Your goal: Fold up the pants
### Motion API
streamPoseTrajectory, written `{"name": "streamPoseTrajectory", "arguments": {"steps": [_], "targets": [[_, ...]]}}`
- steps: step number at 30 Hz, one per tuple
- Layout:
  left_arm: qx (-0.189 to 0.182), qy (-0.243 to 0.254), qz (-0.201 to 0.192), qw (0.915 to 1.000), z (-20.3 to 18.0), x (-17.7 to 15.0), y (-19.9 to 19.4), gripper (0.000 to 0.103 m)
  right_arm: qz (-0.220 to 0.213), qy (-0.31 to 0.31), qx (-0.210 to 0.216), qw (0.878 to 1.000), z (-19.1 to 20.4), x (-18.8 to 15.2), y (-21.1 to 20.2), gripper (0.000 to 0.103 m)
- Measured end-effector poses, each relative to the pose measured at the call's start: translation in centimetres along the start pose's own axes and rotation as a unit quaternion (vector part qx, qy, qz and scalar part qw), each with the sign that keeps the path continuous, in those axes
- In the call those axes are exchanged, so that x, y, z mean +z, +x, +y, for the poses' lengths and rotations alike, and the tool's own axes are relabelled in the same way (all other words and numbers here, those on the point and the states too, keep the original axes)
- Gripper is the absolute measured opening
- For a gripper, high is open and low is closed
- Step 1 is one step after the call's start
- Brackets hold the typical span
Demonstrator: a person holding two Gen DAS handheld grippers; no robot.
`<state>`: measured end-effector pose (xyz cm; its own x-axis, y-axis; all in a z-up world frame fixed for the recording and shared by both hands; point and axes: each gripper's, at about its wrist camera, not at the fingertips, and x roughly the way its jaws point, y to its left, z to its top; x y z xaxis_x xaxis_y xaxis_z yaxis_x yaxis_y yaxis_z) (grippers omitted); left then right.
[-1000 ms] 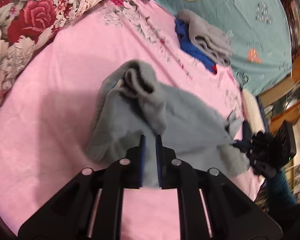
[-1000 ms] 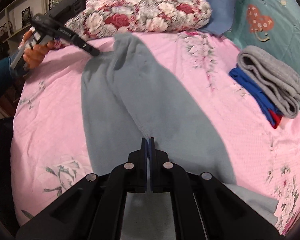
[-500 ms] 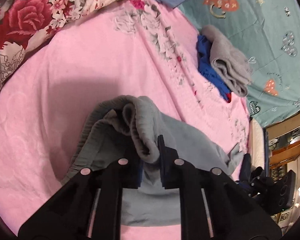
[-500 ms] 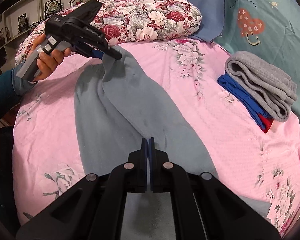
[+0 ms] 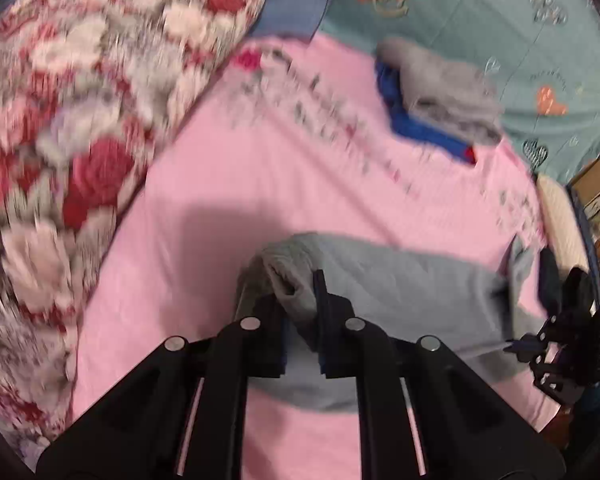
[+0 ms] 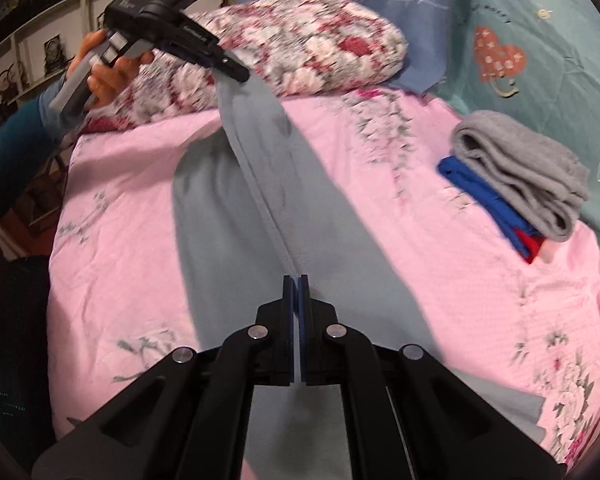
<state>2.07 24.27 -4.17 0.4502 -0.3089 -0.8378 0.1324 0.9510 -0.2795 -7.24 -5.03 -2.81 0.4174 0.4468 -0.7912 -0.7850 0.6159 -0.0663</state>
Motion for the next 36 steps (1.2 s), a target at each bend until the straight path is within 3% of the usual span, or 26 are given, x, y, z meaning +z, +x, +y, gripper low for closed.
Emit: {"name": "streamPoseTrajectory", "arguments": {"steps": [5,12,15,18,19,20,25,27,30,34,36], "targets": [[0.005,-0.026,0.057,0.9980,3.0,-3.7,3.4,0.011,0.043,-0.017,0.020,0.999,1.6,-1.2,2.9,0.001],[-0.034,-0.037,0.030,0.9983,3.5,-5.0,1.6,0.011,0.029,-0.006,0.024,0.999,1.2,-0.4,0.9,0.001],[-0.001,-0.021,0.052,0.9984,3.2,-5.9,2.9,0.021,0.050,-0.006,0.030,0.998,1.4,-1.3,1.6,0.001],[-0.015,-0.031,0.053,0.9980,4.0,-6.0,3.0,0.022,0.093,-0.007,0.029,0.995,2.1,-2.2,3.5,0.002],[-0.006,-0.037,0.048,0.9981,4.3,-5.9,2.5,0.034,0.102,-0.007,0.024,0.994,2.3,-2.4,3.8,0.013],[0.014,-0.034,0.034,0.9987,4.5,-5.9,1.8,0.047,0.108,-0.003,0.025,0.994,2.4,-2.7,4.0,0.035],[0.048,-0.046,-0.011,0.9977,5.8,-5.3,-1.8,0.050,0.059,0.048,0.020,0.997,0.6,-3.3,0.7,0.037],[0.032,-0.047,-0.021,0.9982,5.0,-4.9,-2.4,0.050,0.039,0.093,-0.001,0.995,-2.1,-3.7,-1.8,0.037],[0.012,0.001,-0.020,0.9997,1.2,-4.6,-1.7,0.053,0.019,0.187,-0.063,0.980,-8.3,-5.3,-5.9,0.045],[-0.007,0.063,0.018,0.9978,-3.8,-5.3,2.2,0.059,0.023,0.341,-0.113,0.933,-17.6,-9.5,-9.2,0.045],[0.020,0.072,0.064,0.9952,-4.3,-6.0,5.6,0.058,0.049,0.368,-0.151,0.916,-20.9,-11.1,-9.0,0.045]]}}
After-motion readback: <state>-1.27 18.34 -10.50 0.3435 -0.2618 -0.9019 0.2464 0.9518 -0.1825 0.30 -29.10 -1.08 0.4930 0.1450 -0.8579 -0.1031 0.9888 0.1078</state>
